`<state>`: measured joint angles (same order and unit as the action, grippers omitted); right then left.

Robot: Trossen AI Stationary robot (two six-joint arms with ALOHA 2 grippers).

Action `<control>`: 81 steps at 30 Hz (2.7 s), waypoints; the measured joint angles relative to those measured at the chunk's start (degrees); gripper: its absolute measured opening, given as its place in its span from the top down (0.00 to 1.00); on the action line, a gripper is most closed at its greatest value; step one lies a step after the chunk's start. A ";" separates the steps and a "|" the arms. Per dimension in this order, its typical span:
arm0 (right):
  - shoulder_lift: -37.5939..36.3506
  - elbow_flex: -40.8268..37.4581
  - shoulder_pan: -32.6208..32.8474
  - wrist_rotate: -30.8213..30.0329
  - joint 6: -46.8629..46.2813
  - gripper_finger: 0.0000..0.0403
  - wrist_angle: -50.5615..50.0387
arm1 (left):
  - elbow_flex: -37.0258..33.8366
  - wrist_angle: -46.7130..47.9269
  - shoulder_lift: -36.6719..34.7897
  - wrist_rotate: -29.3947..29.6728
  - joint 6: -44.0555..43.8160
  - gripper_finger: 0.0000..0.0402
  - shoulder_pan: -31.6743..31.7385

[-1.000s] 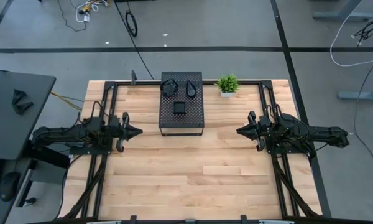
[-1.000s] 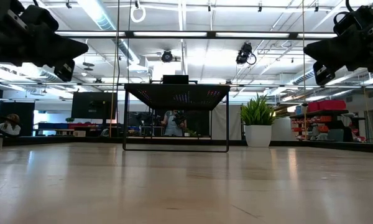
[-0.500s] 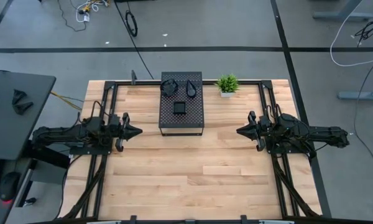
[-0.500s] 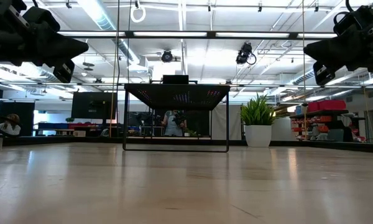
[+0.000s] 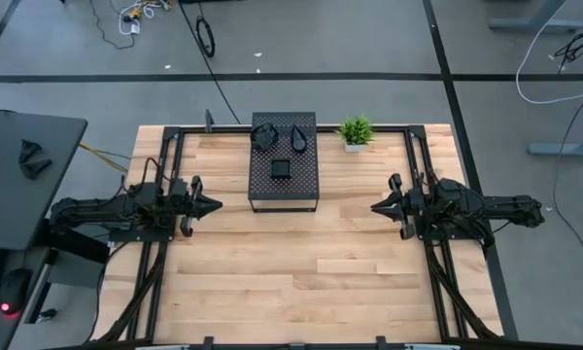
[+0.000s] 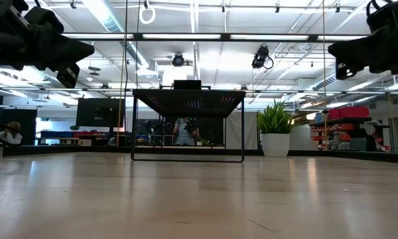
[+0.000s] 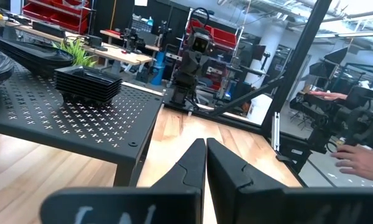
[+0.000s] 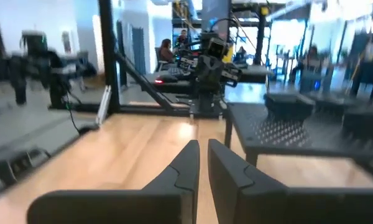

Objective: Pick & Place Mini shaped plates
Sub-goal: Return to Home Position

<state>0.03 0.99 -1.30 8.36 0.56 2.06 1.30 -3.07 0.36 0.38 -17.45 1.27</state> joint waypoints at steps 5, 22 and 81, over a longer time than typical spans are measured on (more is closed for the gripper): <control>-0.02 0.00 0.91 -3.25 4.29 0.90 -0.55 | 0.04 -0.02 0.00 0.00 0.00 0.96 0.00; 0.63 0.00 1.03 -4.92 -3.10 0.90 -0.97 | 0.07 -0.04 0.00 -0.02 0.02 0.96 0.01; 0.66 0.00 1.01 -4.92 -3.04 0.90 -0.78 | 0.09 -0.04 0.00 -0.02 0.02 0.96 0.01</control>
<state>0.69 0.99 -0.29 3.44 -2.48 1.28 1.39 -3.11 0.36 0.36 -17.43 1.28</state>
